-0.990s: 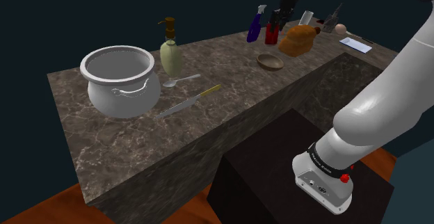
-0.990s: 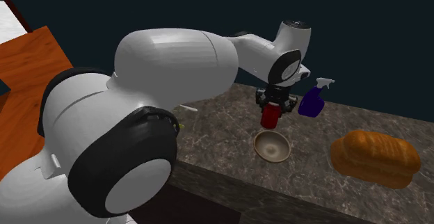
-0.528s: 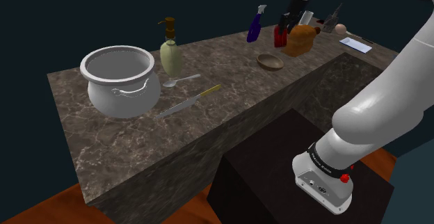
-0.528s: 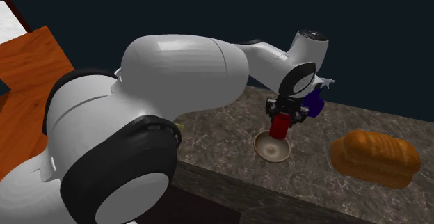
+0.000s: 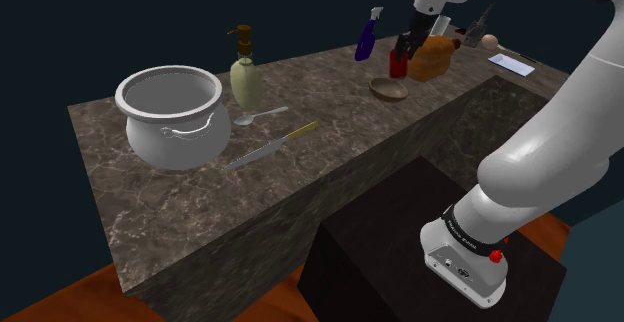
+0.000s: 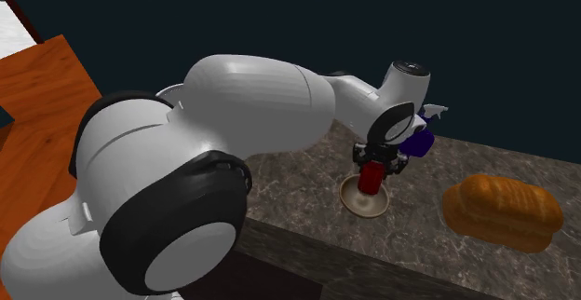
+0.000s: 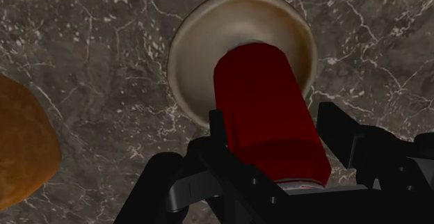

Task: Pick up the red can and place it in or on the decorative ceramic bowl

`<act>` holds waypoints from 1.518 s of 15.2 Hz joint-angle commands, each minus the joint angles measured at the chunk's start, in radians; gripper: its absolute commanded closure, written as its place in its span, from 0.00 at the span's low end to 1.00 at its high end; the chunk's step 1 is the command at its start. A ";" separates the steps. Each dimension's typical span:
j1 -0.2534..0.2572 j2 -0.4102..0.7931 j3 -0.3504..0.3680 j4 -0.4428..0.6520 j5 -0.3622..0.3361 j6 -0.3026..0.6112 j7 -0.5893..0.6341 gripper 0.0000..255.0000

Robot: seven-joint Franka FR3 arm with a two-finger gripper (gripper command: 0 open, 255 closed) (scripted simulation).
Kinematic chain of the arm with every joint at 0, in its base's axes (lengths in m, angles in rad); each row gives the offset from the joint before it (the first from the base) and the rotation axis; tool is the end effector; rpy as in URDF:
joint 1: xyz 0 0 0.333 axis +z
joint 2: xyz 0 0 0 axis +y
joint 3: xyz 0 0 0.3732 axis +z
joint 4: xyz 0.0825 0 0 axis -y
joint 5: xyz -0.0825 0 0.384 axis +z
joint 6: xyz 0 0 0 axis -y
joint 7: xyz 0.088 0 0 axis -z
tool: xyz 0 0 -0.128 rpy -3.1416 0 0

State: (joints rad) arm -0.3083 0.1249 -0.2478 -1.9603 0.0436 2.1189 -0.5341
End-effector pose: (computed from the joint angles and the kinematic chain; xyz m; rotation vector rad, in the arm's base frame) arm 0.5094 -0.3077 0.4531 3.1269 -0.0650 0.0563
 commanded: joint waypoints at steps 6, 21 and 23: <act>-0.003 0.038 0.002 -0.049 0.014 0.087 -0.011 1.00; -0.002 0.026 0.001 -0.040 0.009 0.065 -0.008 0.00; 0.000 -0.005 -0.001 -0.008 -0.001 0.004 -0.001 0.00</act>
State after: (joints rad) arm -0.3108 0.1358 -0.2487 -1.9757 0.0481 2.1470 -0.5406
